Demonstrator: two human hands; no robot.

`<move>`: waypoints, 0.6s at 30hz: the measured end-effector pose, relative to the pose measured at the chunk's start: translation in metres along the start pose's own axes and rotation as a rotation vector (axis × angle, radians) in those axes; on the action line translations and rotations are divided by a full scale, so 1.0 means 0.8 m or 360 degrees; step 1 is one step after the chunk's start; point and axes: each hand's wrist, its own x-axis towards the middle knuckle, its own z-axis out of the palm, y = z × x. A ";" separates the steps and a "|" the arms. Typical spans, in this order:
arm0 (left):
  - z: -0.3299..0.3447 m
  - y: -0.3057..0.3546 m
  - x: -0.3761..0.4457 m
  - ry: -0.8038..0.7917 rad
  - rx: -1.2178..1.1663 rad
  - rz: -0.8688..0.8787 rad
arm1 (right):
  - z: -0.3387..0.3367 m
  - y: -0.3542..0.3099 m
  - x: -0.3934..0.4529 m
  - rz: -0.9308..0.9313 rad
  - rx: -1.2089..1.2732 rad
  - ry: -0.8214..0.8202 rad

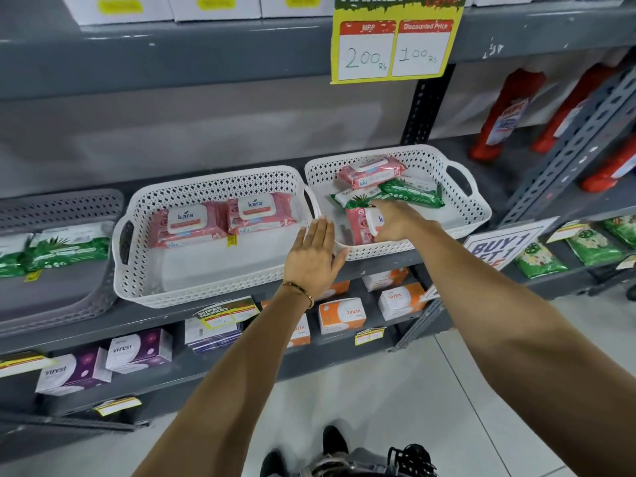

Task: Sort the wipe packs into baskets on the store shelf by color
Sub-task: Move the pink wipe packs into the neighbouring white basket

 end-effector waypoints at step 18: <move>-0.041 -0.187 -0.156 0.0004 0.0117 -0.0347 | 0.011 -0.241 -0.062 -0.0337 0.0236 0.0712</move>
